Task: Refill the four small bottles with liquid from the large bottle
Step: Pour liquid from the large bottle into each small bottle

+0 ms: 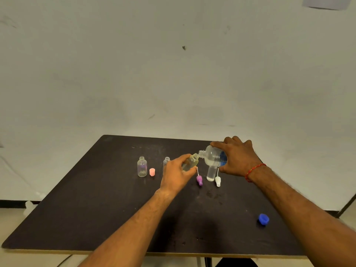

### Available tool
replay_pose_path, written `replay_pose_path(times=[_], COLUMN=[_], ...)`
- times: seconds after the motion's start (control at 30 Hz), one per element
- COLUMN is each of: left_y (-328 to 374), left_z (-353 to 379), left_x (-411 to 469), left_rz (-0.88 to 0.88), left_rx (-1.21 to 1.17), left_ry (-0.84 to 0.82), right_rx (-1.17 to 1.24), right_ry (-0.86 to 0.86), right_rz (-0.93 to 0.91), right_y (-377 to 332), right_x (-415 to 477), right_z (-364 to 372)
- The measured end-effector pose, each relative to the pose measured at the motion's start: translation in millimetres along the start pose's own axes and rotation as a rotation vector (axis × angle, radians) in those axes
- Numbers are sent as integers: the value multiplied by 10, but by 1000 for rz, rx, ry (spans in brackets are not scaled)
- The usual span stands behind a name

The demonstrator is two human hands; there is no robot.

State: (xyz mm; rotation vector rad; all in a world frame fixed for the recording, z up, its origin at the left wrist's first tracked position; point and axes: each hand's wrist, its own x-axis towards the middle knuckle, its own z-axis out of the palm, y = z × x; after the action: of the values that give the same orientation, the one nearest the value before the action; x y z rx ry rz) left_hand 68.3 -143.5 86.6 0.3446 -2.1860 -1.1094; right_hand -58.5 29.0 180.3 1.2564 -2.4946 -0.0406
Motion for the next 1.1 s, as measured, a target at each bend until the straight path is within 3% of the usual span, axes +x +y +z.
replay_pose_path(times=[1.1], left_y=[-2], left_z=[8], left_x=[2], left_rz=[-10], left_rx=[7], left_ry=[2], right_rx=[-24], right_ry=[-14], right_rz=[-12], right_y=[-2], right_x=[22], right_z=[-61])
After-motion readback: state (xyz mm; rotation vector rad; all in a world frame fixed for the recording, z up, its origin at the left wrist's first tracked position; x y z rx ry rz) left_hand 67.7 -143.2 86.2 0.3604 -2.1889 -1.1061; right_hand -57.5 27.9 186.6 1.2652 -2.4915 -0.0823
